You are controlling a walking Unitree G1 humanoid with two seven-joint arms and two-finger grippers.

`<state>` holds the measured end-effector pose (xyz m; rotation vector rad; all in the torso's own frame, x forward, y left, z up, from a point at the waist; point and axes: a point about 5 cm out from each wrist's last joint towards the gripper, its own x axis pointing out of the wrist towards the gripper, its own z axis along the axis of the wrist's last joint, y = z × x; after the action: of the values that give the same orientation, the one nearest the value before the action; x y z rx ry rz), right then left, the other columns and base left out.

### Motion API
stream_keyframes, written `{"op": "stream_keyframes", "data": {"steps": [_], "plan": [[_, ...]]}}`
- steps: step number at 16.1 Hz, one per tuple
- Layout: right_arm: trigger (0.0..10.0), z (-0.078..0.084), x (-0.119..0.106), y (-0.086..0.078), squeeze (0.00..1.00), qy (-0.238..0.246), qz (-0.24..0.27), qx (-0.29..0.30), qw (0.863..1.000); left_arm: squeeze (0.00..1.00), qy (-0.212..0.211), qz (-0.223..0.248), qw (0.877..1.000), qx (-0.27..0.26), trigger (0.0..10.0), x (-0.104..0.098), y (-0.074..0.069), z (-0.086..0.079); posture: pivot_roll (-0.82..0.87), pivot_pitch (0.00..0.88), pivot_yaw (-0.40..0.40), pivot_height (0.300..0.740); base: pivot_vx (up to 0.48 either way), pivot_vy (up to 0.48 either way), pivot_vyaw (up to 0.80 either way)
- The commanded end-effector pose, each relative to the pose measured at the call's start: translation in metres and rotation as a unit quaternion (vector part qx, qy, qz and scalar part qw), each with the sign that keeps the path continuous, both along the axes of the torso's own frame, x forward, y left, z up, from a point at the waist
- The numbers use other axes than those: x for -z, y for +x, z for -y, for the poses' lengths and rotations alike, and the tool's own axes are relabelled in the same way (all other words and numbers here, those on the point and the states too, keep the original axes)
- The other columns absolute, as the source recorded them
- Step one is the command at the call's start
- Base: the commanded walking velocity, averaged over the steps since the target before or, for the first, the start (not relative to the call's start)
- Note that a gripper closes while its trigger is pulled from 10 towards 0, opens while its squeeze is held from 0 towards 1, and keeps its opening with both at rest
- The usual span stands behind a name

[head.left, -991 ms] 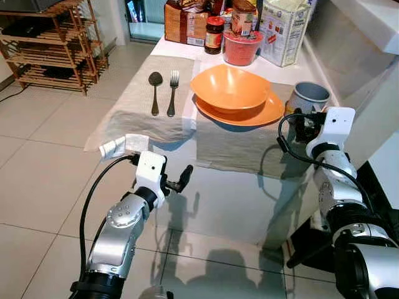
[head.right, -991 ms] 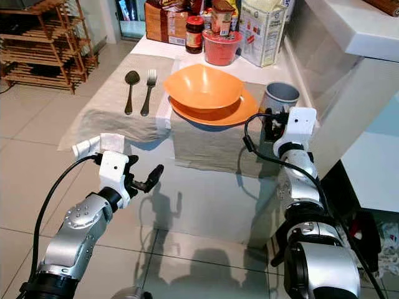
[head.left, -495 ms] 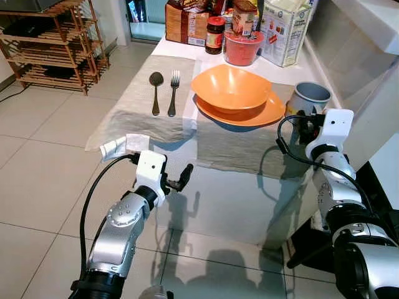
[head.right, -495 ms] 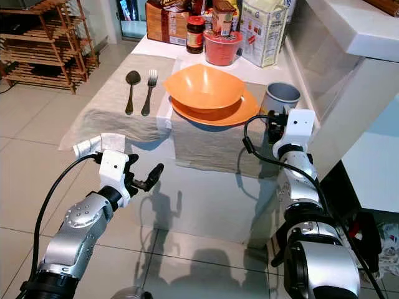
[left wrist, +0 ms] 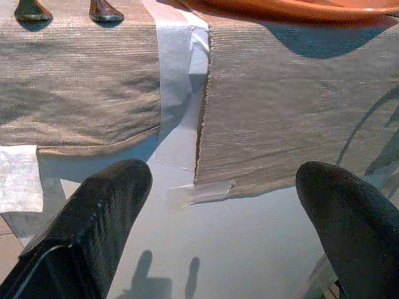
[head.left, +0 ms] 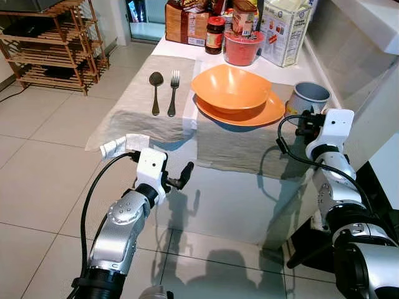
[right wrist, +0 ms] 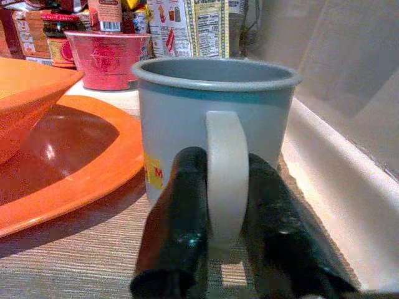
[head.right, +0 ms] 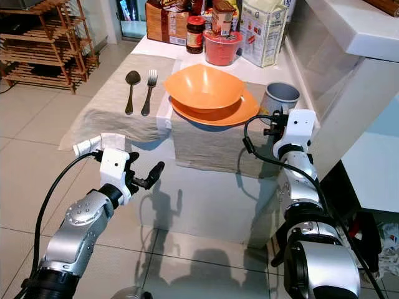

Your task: Setting the table

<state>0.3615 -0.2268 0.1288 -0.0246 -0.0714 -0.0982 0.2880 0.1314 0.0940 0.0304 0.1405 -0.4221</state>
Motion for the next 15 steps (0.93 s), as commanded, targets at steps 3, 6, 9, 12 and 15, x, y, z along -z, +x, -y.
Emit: {"op": "stream_keyframes", "data": {"steps": [3, 6, 9, 12, 15], "plan": [[0.0, 0.006, -0.006, 0.0, 0.0, -0.001, 0.014, 0.01, 1.0, 0.0, -0.001, 0.002, 1.0, 0.0, 10.0, -0.001, 0.003, 0.001, 0.13, 0.0, -0.029, 0.74, 0.0, 0.0, 0.0], [0.0, 0.008, -0.005, -0.001, 0.0, 0.0, 0.016, 0.015, 1.0, 0.0, 0.001, 0.002, 1.0, 0.002, 10.0, -0.001, 0.005, 0.002, 0.13, 0.0, -0.024, 0.74, 0.0, 0.0, 0.0], [5.2, 0.005, -0.015, 0.001, 0.0, -0.023, 0.037, 0.013, 0.999, 0.0, 0.003, 0.006, 1.0, 0.003, 10.0, -0.003, 0.009, 0.003, 0.13, 0.0, -0.019, 0.74, 0.0, 0.0, 0.0], [10.0, -0.005, -0.037, 0.005, 0.0, -0.04, 0.085, -0.003, 0.996, 0.0, 0.002, 0.011, 1.0, 0.004, 10.0, -0.005, 0.013, 0.003, 0.13, 0.0, -0.014, 0.74, 0.0, 0.0, 0.0], [10.0, -0.004, -0.046, 0.001, 0.0, -0.036, 0.112, 0.005, 0.993, 0.0, 0.0, 0.017, 1.0, 0.0, 10.0, -0.008, 0.017, 0.003, 0.13, 0.0, -0.013, 0.74, 0.0, 0.0, 0.0]]}}
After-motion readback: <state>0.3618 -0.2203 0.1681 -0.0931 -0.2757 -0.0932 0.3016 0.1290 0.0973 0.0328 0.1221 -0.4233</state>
